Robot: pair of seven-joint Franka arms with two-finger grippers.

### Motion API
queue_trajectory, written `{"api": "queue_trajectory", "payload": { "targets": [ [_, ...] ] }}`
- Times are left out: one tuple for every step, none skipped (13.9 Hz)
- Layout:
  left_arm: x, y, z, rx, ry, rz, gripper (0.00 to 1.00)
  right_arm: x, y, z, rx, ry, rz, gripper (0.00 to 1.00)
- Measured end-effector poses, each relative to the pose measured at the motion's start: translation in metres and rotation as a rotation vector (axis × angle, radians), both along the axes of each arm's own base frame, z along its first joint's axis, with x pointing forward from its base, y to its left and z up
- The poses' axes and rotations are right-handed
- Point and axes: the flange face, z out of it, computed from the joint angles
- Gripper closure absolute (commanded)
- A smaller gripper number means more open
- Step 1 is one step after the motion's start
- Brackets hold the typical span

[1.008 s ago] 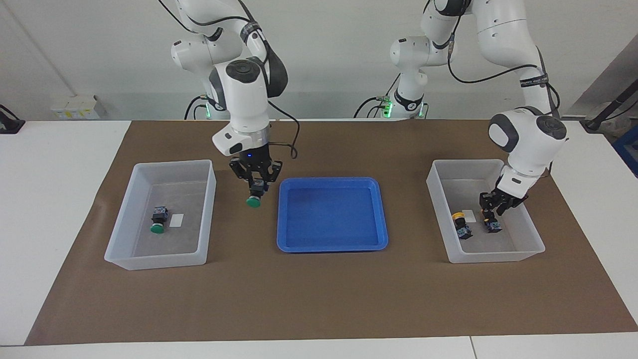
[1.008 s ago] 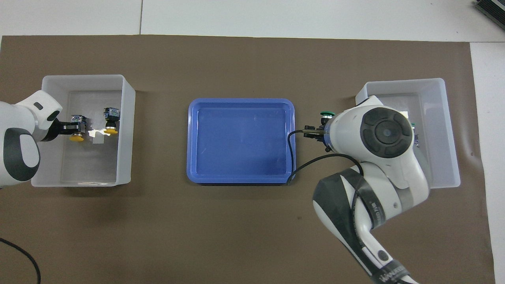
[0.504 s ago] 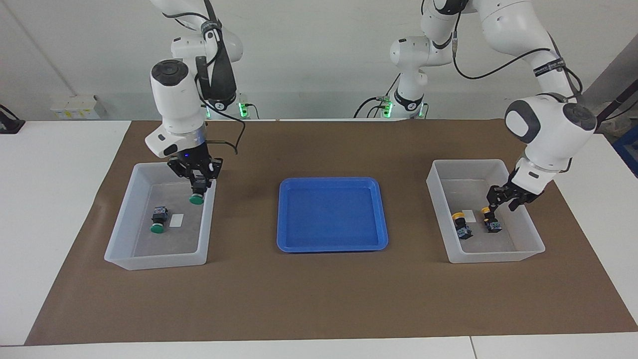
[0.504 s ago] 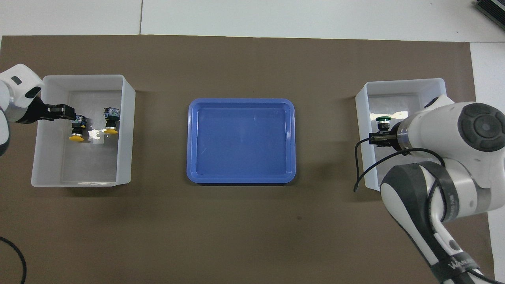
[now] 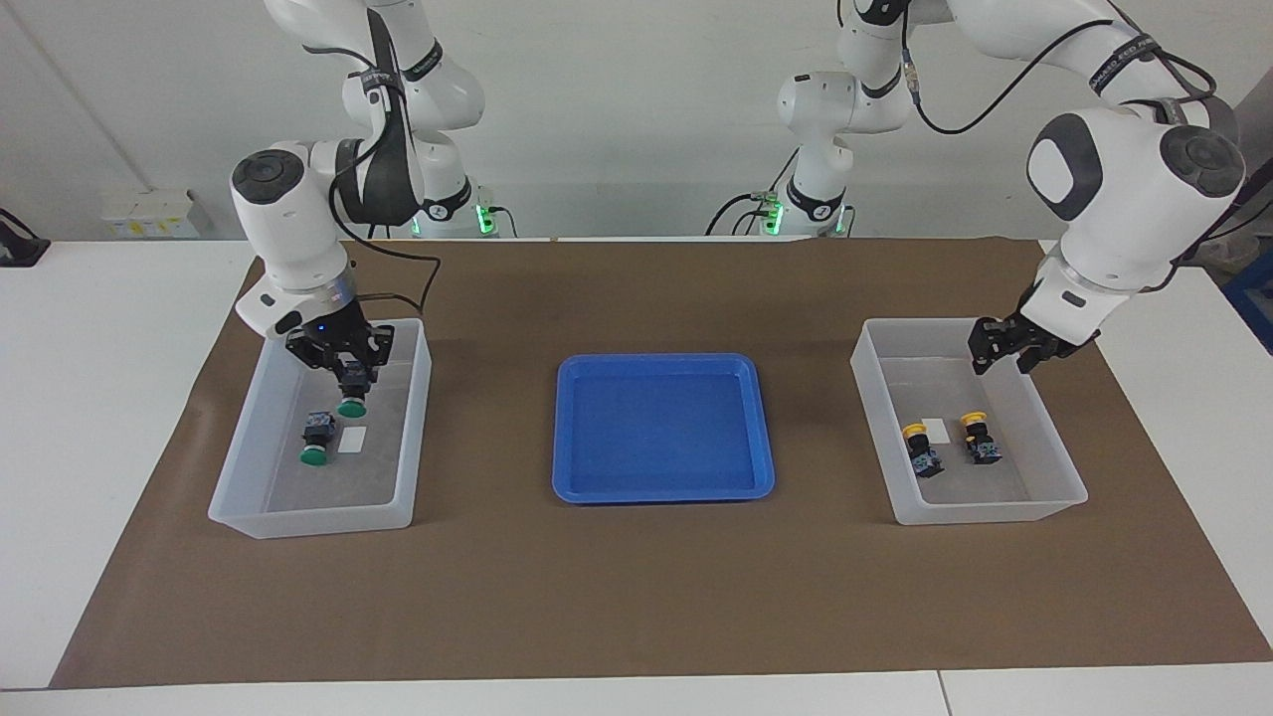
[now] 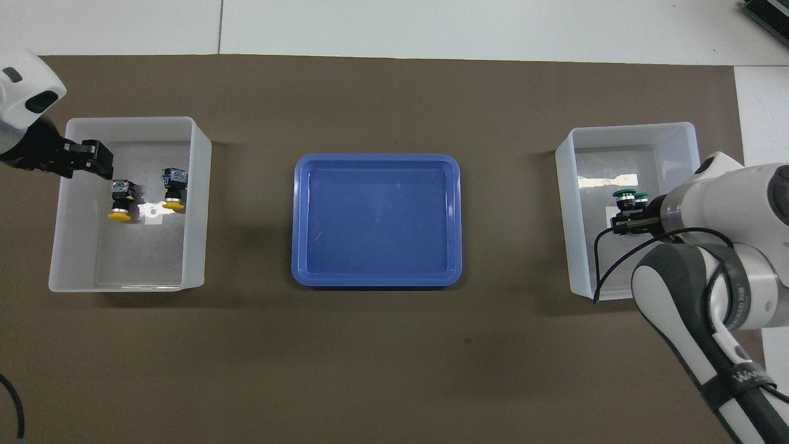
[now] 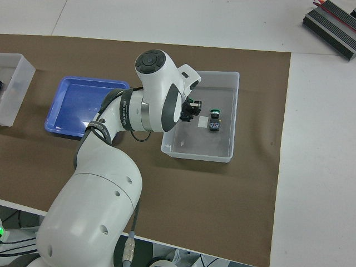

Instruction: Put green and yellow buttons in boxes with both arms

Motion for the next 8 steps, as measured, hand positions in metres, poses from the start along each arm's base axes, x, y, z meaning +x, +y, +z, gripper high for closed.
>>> {"api": "queue_trajectory", "payload": {
  "targets": [
    [-0.004, -0.011, 0.014, 0.003, 0.019, -0.009, 0.39, 0.003, -0.002, -0.007, 0.0, -0.003, 0.008, 1.0],
    [-0.009, -0.015, 0.027, 0.004, 0.04, -0.013, 0.39, 0.006, -0.003, -0.014, 0.0, -0.006, 0.016, 1.0],
    [-0.014, -0.017, 0.039, 0.005, 0.062, -0.014, 0.39, 0.008, -0.002, -0.021, 0.001, -0.007, 0.026, 1.0],
    [-0.02, -0.019, 0.05, 0.006, 0.083, -0.016, 0.39, 0.011, -0.002, -0.027, 0.001, -0.011, 0.034, 1.0],
    [-0.027, -0.023, 0.062, 0.006, 0.099, -0.022, 0.39, 0.013, -0.002, -0.034, 0.001, -0.013, 0.04, 1.0],
    [-0.034, -0.026, 0.073, 0.006, 0.11, -0.026, 0.39, 0.015, -0.002, -0.039, 0.002, -0.018, 0.043, 1.0],
    [-0.041, -0.027, 0.083, 0.004, 0.113, -0.029, 0.39, 0.017, -0.002, -0.044, 0.003, -0.021, 0.043, 1.0],
    [-0.048, -0.026, 0.091, 0.001, 0.107, -0.03, 0.39, 0.018, -0.005, -0.05, 0.003, -0.023, 0.039, 1.0]
  ]
}}
